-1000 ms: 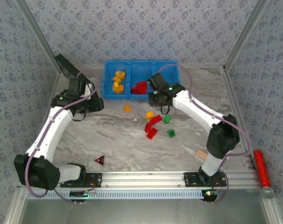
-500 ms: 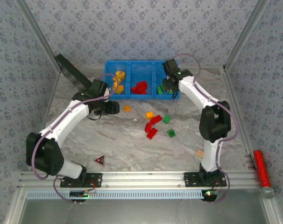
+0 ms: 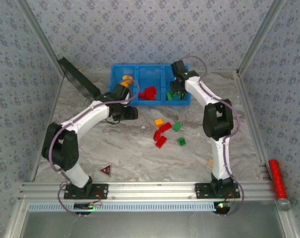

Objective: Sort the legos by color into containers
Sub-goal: Place the lego in the container, then pick up the lego from the center of the table.

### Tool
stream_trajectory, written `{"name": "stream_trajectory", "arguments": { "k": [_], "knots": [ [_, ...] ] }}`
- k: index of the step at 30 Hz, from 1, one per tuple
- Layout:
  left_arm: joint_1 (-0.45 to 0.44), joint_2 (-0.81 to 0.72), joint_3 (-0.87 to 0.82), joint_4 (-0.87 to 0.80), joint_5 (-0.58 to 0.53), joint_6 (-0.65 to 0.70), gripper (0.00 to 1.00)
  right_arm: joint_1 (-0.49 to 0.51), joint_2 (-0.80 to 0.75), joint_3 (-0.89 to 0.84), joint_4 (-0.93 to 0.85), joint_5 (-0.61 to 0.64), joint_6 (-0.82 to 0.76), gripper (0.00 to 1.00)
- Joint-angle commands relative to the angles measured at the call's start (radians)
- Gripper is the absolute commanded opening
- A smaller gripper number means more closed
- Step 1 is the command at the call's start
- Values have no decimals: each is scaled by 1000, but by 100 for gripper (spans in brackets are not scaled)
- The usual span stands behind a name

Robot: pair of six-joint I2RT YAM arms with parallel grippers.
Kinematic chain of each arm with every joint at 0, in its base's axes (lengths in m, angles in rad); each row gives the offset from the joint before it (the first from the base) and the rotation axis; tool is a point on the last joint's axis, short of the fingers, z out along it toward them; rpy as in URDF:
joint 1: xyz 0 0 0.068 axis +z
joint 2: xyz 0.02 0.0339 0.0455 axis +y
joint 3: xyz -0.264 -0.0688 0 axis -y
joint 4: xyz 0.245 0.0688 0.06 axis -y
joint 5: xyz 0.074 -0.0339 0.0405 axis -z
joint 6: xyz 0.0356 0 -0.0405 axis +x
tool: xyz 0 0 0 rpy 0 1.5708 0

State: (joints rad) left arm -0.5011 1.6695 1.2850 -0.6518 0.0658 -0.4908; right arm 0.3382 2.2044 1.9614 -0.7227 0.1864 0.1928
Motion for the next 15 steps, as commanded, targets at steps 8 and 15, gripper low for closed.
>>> {"name": "stream_trajectory", "arguments": {
  "k": [8,15],
  "knots": [
    [-10,196,161,41,-29,-26,69,-15,16,26,0,-47,-38,51],
    [-20,286,233,-11,-71,-24,69,-11,-76,-51,61,-116,-59,61]
  ]
}}
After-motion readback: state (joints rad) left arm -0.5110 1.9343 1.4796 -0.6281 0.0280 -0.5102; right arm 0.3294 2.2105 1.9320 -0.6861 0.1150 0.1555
